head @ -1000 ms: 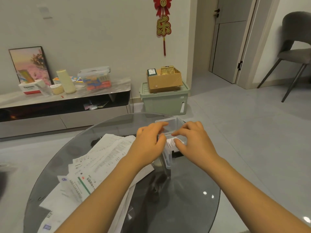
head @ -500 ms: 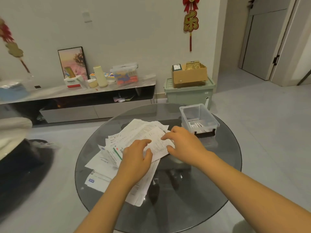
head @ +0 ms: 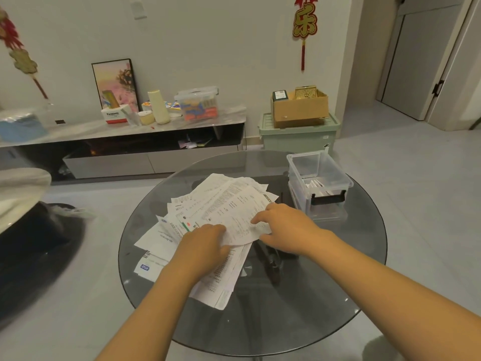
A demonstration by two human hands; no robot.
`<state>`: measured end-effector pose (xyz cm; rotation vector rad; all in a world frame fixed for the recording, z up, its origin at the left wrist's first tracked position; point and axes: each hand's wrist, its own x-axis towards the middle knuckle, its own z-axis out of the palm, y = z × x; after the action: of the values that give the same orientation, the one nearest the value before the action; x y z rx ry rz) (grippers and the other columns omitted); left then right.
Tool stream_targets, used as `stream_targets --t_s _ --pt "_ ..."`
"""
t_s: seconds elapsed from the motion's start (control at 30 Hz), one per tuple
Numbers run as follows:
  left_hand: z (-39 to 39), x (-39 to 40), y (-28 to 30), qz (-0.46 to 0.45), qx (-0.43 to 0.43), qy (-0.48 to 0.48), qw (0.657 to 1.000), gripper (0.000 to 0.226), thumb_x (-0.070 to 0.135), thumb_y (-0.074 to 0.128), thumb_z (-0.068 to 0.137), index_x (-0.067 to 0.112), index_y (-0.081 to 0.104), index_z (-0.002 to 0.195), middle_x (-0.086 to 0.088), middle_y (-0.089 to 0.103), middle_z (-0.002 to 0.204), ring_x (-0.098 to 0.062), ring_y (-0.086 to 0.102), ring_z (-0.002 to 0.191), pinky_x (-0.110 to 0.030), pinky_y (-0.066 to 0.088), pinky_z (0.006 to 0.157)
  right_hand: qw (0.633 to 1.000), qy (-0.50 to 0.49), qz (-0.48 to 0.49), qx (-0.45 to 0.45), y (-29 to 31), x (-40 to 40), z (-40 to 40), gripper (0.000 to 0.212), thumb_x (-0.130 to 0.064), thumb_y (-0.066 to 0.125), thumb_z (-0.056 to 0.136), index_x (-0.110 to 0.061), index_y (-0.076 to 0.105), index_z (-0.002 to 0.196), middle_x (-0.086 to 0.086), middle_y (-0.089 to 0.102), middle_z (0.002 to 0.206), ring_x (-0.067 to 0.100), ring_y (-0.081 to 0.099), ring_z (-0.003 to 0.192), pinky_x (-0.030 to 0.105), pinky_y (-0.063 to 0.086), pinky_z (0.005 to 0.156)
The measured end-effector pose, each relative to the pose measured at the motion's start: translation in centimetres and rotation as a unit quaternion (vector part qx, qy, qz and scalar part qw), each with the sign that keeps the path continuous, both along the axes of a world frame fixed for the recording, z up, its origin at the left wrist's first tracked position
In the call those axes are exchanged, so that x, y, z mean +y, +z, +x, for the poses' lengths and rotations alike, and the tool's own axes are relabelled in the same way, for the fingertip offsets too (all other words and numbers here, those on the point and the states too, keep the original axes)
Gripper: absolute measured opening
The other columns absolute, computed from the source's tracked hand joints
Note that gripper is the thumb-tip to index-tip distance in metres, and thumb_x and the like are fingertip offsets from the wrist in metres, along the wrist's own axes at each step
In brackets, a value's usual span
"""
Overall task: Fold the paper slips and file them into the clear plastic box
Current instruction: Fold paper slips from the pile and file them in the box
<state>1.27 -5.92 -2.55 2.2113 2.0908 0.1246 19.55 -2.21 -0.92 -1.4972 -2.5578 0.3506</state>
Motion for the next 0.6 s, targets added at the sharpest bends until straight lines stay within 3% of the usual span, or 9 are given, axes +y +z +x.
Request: stream_targets --t_s 0.07,0.17,0.3,0.43,0.5,0.6 --pt "0.2 0.0 0.6 0.024 0.000 -0.003 1.000 0.029 0.041 0.045 0.095 0.023 0.062 0.111 0.005 0.065 0.108 -0.013 0.060 0.094 -0.025 0.045 0.076 1.000 0.005 -0.002 -0.002 0.0 0.0 0.1 0.039 -0.028 0.053 0.089 -0.031 0.052 0.129 -0.002 0.052 0.126 0.019 0.050 0.112 0.032 0.045 0.084" --pt "0.6 0.1 1.0 0.047 0.016 -0.020 0.999 0.025 0.038 0.046 0.095 0.022 0.066 0.099 0.007 0.067 0.094 -0.011 0.061 0.082 -0.021 0.041 0.067 1.000 0.015 -0.020 0.000 0.0 -0.1 0.0 0.039 -0.036 0.057 0.088 -0.032 0.054 0.127 -0.004 0.054 0.126 0.017 0.051 0.113 0.031 0.045 0.086" --pt "1.6 -0.2 1.2 0.067 -0.135 -0.037 0.988 0.018 0.036 0.052 0.091 0.024 0.063 0.083 0.010 0.065 0.084 -0.008 0.058 0.078 -0.017 0.036 0.060 0.998 0.009 -0.052 0.019 0.0 -0.4 0.0 0.031 -0.038 0.060 0.086 -0.032 0.061 0.117 -0.005 0.060 0.119 0.016 0.053 0.107 0.026 0.042 0.077" --pt "2.1 -0.8 1.5 0.012 -0.296 -0.046 0.954 0.018 0.039 0.061 0.086 0.026 0.062 0.074 0.014 0.067 0.080 -0.003 0.062 0.084 -0.023 0.046 0.076 0.996 -0.007 -0.084 0.022 0.0 -0.5 0.6 0.009 -0.031 0.060 0.088 -0.026 0.067 0.089 -0.002 0.063 0.091 0.018 0.055 0.081 0.026 0.040 0.062" --pt "1.8 -1.0 1.8 -0.024 -0.342 -0.054 0.938 0.014 0.041 0.065 0.083 0.028 0.067 0.083 0.016 0.069 0.085 0.000 0.064 0.087 -0.025 0.049 0.083 0.995 -0.008 -0.095 0.026 0.1 -0.5 1.2 0.018 -0.029 0.060 0.088 -0.017 0.059 0.074 -0.001 0.055 0.073 0.016 0.050 0.068 0.024 0.036 0.055" --pt "0.8 -1.0 2.1 -0.074 -0.397 -0.041 0.914 0.026 0.044 0.072 0.077 0.035 0.065 0.099 0.016 0.070 0.095 -0.003 0.066 0.092 -0.032 0.050 0.091 0.993 -0.022 -0.113 0.040 0.2 -0.2 2.3 0.025 -0.030 0.061 0.087 -0.006 0.062 0.084 0.003 0.061 0.078 0.017 0.053 0.069 0.028 0.044 0.061"
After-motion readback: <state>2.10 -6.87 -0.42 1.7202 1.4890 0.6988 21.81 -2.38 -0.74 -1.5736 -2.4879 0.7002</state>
